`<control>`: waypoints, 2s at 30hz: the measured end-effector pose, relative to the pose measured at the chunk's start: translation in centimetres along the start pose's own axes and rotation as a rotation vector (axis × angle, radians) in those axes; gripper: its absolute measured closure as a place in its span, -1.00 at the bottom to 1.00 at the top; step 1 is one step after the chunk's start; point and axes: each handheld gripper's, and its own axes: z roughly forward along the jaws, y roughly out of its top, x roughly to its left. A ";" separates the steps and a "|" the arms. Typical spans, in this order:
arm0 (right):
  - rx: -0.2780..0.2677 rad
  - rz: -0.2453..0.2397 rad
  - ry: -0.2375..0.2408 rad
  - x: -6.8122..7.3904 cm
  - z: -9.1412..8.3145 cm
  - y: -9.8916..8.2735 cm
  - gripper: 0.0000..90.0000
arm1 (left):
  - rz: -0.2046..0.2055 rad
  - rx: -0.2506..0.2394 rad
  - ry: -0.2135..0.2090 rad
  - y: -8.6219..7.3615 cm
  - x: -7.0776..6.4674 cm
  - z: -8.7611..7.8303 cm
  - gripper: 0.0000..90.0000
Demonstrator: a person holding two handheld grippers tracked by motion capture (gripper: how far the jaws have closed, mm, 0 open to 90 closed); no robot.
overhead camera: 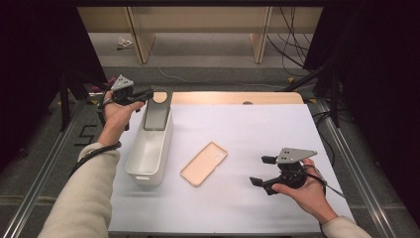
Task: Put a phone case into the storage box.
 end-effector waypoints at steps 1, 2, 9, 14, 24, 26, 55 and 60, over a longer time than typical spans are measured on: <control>0.000 0.000 -0.001 0.0 0.0 0.0 -0.69 | -0.001 0.002 0.001 0.0 0.0 0.0 0.80; 0.001 0.000 0.000 0.0 0.0 0.0 -0.69 | -0.003 0.003 0.001 -0.1 0.1 0.0 0.80; 0.002 -0.001 -0.001 0.0 0.0 0.0 -0.69 | 0.000 0.017 0.004 -0.3 0.0 0.3 0.80; 0.001 -0.001 0.001 0.0 0.0 0.0 -0.69 | 0.002 0.028 0.007 -0.5 0.0 0.4 0.80; 0.001 -0.003 0.001 0.0 0.0 0.0 -0.69 | -0.015 0.049 0.014 -1.3 0.4 0.6 0.79; 0.001 -0.002 0.001 0.0 0.0 0.0 -0.69 | -0.018 0.054 0.016 -1.4 0.4 0.6 0.79; 0.006 -0.001 0.007 0.1 0.1 0.0 -0.69 | -0.018 0.203 0.190 -0.8 0.6 1.5 0.46; 0.010 -0.002 0.007 0.1 0.1 0.0 -0.69 | -0.017 0.224 0.217 -0.6 0.5 1.8 0.36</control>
